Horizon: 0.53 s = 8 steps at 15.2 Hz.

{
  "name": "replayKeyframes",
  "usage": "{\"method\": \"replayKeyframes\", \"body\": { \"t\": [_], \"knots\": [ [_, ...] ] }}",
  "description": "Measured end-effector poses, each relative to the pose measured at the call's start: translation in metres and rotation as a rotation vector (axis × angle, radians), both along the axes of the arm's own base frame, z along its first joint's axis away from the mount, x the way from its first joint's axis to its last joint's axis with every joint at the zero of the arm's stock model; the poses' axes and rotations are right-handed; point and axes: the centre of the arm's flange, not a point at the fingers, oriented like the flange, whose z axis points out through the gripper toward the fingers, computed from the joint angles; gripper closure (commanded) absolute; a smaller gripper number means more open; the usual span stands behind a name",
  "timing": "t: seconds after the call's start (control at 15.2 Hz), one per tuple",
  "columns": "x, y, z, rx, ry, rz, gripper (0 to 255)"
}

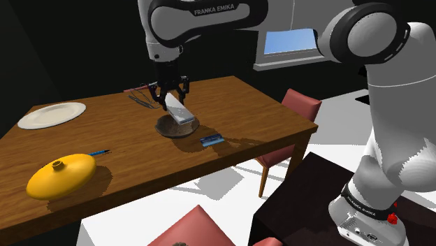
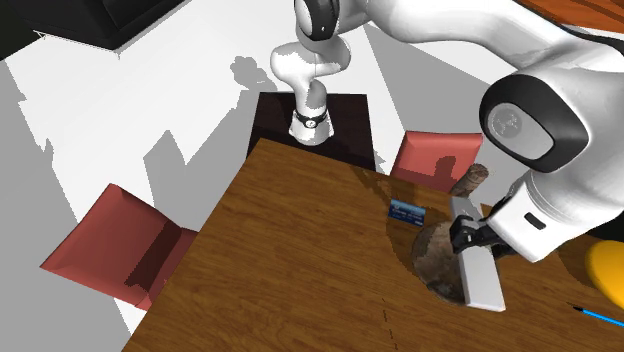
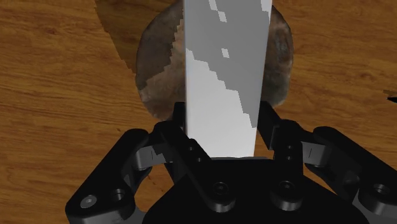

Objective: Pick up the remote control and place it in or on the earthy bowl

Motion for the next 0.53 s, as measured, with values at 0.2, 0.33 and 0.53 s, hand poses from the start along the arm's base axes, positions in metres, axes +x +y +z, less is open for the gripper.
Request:
{"method": "replayKeyframes", "body": {
  "t": [0.2, 0.33, 0.53],
  "knots": [
    [0.001, 0.002, -0.015, 0.0, 0.0, 0.0, 255],
    [0.001, 0.002, -0.026, 0.0, 0.0, 0.0, 255],
    [0.001, 0.002, -0.042, 0.0, 0.0, -0.001, 255]
  ]
}}
